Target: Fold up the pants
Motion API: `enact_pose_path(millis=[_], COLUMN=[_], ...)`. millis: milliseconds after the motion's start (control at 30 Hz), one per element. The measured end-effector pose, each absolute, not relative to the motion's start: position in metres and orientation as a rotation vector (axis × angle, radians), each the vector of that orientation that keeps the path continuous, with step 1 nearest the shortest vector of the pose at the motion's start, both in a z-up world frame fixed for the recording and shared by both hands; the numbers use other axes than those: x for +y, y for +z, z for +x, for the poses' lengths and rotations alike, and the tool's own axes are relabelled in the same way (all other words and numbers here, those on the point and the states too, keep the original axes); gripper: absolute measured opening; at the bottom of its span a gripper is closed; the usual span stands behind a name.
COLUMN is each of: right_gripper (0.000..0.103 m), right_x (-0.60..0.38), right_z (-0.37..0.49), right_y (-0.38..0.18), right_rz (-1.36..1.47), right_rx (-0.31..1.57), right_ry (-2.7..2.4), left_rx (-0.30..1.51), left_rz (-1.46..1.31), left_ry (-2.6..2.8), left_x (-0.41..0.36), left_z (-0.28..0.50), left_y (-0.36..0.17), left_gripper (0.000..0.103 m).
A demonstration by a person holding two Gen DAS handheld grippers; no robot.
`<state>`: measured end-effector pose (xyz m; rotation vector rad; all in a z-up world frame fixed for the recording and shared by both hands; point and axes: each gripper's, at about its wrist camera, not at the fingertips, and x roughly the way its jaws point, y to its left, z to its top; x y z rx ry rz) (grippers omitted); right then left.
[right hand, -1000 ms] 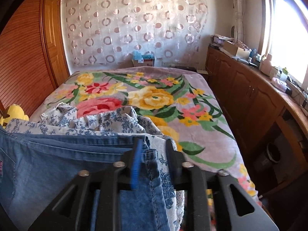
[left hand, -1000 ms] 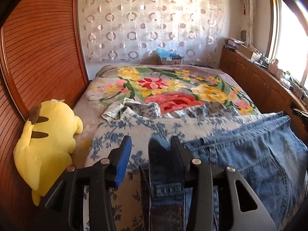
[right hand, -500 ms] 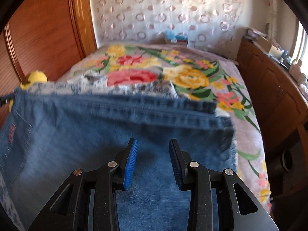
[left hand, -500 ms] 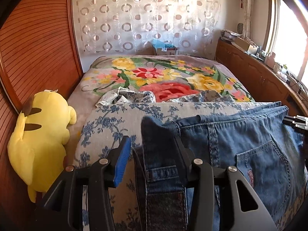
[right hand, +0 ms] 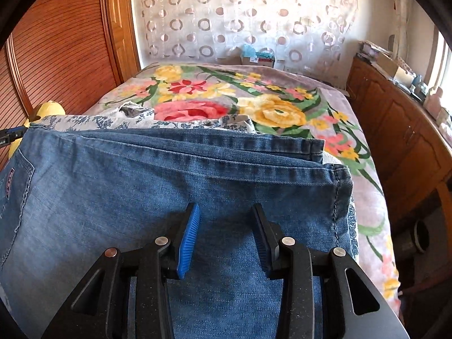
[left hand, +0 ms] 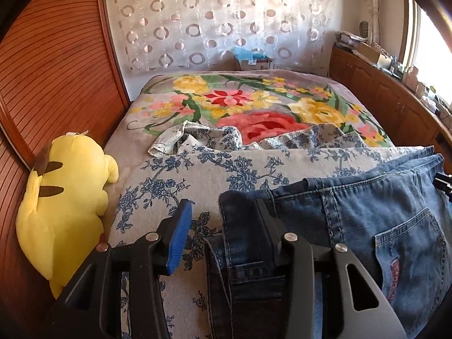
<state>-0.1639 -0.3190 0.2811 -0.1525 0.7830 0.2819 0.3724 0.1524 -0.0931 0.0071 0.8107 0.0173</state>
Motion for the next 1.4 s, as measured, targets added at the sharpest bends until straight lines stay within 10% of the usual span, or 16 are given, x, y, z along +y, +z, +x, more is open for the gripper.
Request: enact_pose_path(millis=[167, 267, 1000, 1133, 1400], right_gripper=[0.041, 0.046, 0.050, 0.006, 0.004], right_x=[-0.319, -0.320, -0.365, -0.357, -0.348], right_z=[-0.165, -0.170, -0.108, -0.103, -0.096], right_y=[0.282, 0.294, 0.295, 0.303, 0.328], right_rz=[-0.159, -0.155, -0.036, -0.028, -0.061], right_rx=[0.791, 0.772, 0.866, 0.858, 0.702], right_ry=[0.268, 0.274, 0.177, 0.232, 0.191], left_rx=[0.729, 0.676, 0.686, 0.690, 0.676], left_rz=[0.028, 0.040, 0.079, 0.052, 0.045], left_ry=[-0.024, -0.081, -0.380, -0.384, -0.379], left_x=[0.139, 0.121, 0.003, 0.008, 0.012], left_z=[0.352, 0.342, 0.335, 0.337, 0.336], left_y=[-0.065, -0.047, -0.066, -0.068, -0.068], left_gripper=[0.052, 0.083, 0.084, 0.084, 0.084])
